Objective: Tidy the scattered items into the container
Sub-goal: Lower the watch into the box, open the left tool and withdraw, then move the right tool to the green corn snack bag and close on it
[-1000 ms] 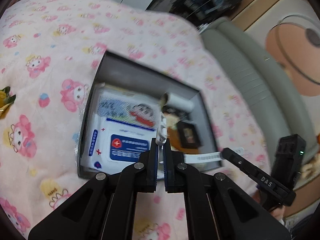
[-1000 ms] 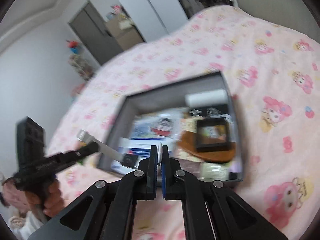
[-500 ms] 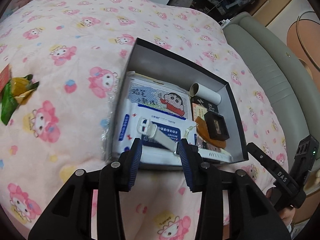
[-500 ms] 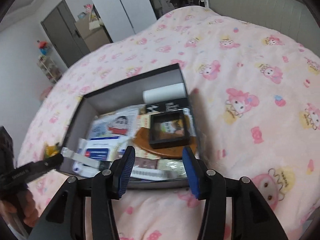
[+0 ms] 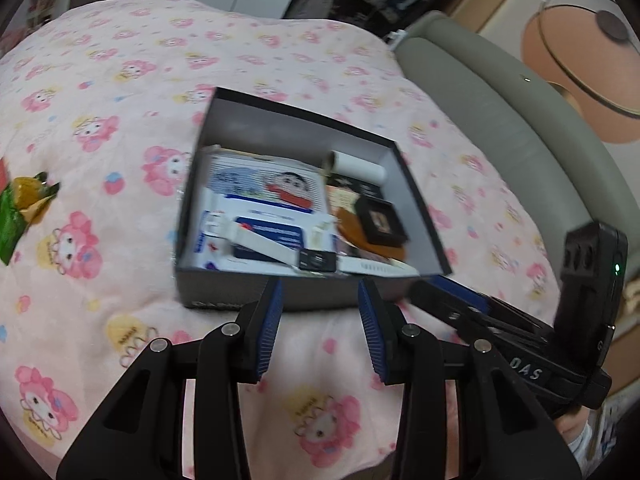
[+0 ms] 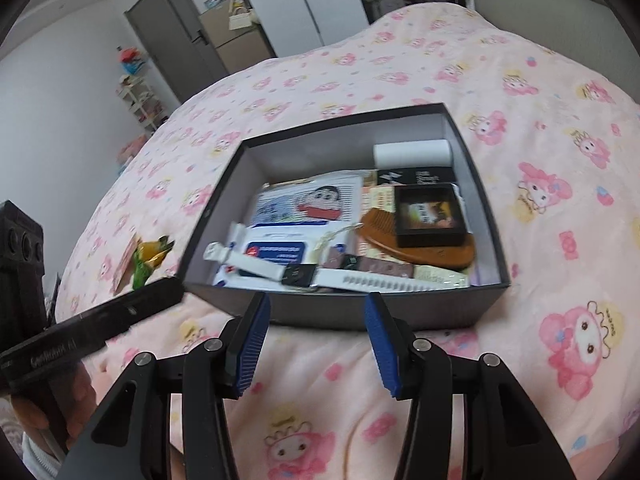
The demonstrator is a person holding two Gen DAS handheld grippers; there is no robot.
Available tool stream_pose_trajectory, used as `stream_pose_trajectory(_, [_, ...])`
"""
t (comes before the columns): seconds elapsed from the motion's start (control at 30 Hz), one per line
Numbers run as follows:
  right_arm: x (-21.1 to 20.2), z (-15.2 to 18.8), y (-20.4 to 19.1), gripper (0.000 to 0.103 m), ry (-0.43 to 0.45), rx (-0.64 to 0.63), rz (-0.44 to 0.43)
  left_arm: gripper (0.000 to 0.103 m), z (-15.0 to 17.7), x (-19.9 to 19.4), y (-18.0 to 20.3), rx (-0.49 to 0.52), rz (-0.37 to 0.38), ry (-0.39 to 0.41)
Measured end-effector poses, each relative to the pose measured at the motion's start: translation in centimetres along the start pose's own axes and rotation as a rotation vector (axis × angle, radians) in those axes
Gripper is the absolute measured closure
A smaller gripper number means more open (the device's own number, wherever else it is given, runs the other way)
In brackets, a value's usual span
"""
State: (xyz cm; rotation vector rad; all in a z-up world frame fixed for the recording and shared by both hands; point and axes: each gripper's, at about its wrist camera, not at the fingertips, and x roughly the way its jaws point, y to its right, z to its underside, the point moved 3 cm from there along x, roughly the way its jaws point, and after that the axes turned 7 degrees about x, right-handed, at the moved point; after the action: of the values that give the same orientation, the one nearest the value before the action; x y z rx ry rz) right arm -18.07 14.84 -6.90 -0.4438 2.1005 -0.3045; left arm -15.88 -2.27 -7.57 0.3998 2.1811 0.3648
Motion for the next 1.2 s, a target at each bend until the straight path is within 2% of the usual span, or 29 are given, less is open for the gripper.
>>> stream_pose_trajectory(0.33, [-1.4, 1.5, -3.7, 0.058, -0.005, -0.07, -0.027, 0.064, 0.5, -2.8, 1.7, 0.056, 0.019, 0.037])
stream_pose_trajectory(0.6, [-0.8, 2.4, -7.6, 0.058, -0.032, -0.157, -0.043, 0.064, 2.1, -6.0, -1.1, 0.02, 0.002, 0.074])
stream_pose_trajectory(0.7, [0.1, 2.8, -9.7, 0.058, -0.048, -0.2, -0.066, 0.064, 2.9, -7.6, -3.6, -0.019, -0.041, 0.087])
stream_pose_trajectory(1.0, [6.3, 4.0, -20.9, 0.058, -0.149, -0.397, -0.212, 0.064, 5.6, -13.1, -13.9, -0.218, -0.199, 0.195])
stream_pose_trajectory(1.2, [11.6, 4.2, -25.8, 0.058, -0.205, -0.436, -0.241, 0.064, 7.1, -12.4, -21.6, -0.368, -0.276, 0.211])
